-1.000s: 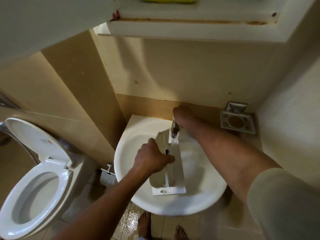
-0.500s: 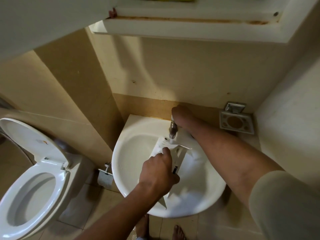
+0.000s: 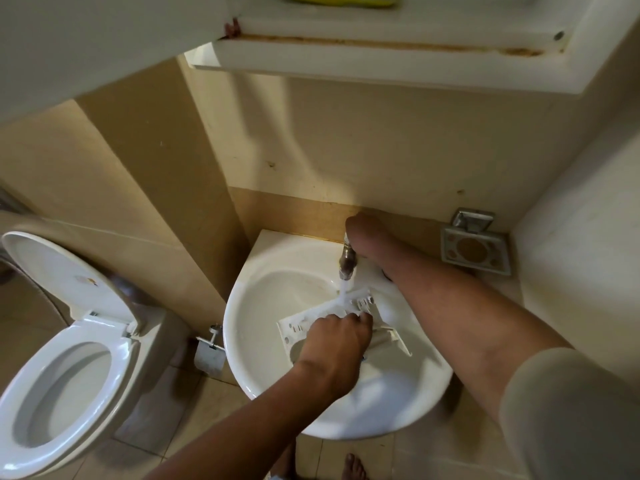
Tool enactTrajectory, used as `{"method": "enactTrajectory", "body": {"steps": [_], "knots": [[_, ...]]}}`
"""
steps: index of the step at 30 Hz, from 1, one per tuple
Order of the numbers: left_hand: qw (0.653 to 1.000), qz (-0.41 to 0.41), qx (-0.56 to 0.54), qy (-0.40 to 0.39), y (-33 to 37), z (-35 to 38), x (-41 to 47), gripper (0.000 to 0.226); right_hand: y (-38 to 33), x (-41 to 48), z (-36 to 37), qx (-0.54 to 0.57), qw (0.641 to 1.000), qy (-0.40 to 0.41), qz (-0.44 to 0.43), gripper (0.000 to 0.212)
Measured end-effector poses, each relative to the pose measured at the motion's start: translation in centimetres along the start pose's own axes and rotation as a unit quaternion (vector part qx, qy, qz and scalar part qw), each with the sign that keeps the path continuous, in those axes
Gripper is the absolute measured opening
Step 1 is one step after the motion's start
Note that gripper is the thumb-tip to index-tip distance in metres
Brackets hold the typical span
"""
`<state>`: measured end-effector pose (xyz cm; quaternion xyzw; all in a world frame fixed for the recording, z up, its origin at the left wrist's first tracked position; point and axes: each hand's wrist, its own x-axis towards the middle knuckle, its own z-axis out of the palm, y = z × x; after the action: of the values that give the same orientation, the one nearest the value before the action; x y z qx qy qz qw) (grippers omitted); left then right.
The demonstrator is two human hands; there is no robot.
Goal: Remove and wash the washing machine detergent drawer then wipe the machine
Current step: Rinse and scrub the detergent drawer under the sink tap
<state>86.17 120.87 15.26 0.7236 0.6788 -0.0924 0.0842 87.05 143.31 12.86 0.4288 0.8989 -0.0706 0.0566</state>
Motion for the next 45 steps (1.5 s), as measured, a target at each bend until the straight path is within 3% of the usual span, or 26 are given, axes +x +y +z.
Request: {"method": "enactTrajectory", "body": {"steps": [9,23,29,35,45], "knots": [[0.994,0.098,0.034,0.03,0.1,2.5,1.1,0.059,-0.1,-0.1,-0.2,-0.008,1.0,-0.005,-0.002,0.018],[0.986,0.152,0.016,0.065,-0.5,2.8,0.7,0.067,-0.2,0.0,-0.2,-0.005,1.0,-0.01,0.011,0.019],[0.984,0.151,0.0,0.09,-0.2,2.1,0.7,0.066,-0.3,0.0,-0.1,0.011,1.0,-0.014,0.014,0.018],[0.988,0.081,-0.097,0.093,-2.0,3.7,-1.4,0.074,-0.2,-0.1,-0.2,0.014,1.0,-0.012,0.015,0.017],[0.997,0.049,-0.055,0.039,-2.8,5.7,-3.5,0.082,-0.4,-0.3,-0.3,-0.019,1.0,-0.008,0.007,0.018]]}}
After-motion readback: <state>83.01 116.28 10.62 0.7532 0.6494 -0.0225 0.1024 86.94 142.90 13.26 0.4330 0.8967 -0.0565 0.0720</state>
